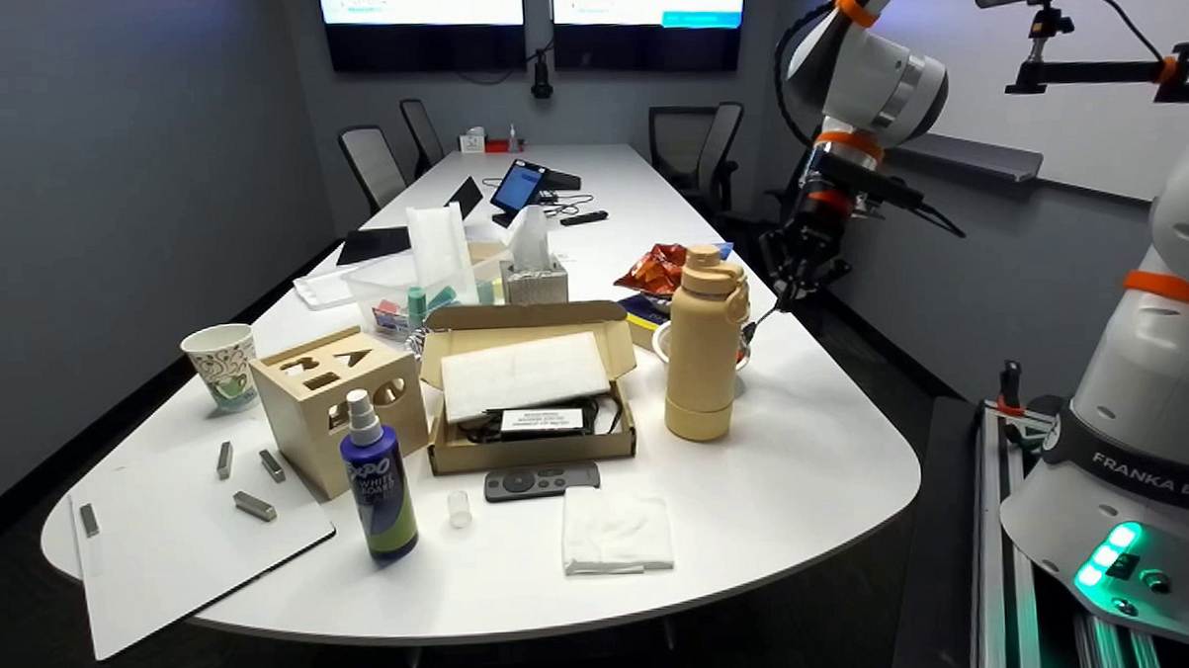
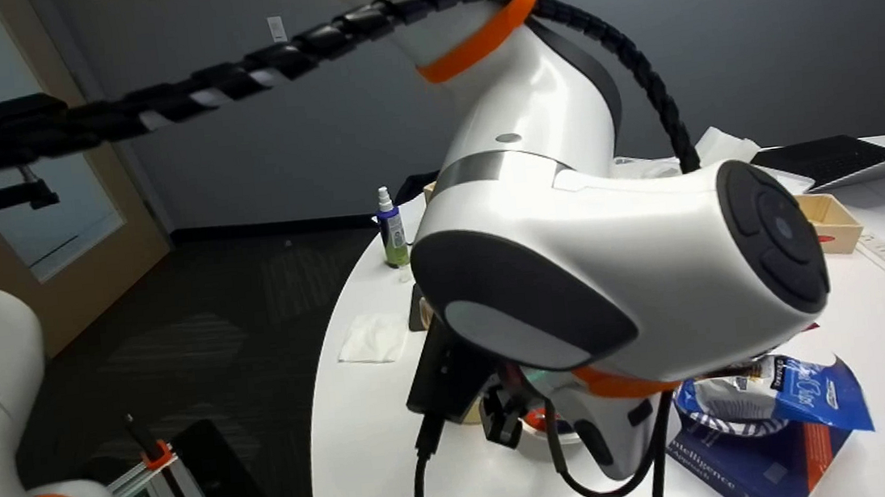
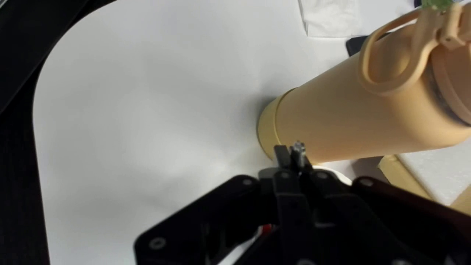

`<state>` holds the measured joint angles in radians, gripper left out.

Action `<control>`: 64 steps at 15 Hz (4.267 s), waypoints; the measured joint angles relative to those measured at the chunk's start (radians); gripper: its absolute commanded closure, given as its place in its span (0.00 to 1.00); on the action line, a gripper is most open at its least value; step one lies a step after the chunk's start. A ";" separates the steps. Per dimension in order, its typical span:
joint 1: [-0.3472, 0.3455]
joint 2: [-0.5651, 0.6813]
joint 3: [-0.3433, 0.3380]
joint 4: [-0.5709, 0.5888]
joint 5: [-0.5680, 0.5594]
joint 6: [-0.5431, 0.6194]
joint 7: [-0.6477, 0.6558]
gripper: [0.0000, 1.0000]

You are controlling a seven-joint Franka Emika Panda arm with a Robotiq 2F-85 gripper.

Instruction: Use the spoon to stir the contents in the bowl

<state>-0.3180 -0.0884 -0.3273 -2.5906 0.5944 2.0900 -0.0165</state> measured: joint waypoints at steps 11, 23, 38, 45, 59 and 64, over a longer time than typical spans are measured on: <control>0.007 -0.022 -0.006 0.031 0.138 -0.077 -0.039 0.99; -0.038 0.029 -0.052 0.054 0.149 -0.275 0.044 0.99; -0.042 0.038 -0.051 0.053 0.283 -0.266 0.012 0.99; -0.048 0.049 -0.059 0.052 0.280 -0.364 0.059 0.99; -0.048 0.053 -0.053 0.016 0.203 -0.126 0.186 0.99; -0.048 0.053 -0.053 -0.004 0.213 -0.114 0.148 0.99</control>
<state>-0.3660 -0.0353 -0.3807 -2.5950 0.8078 1.9760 0.1320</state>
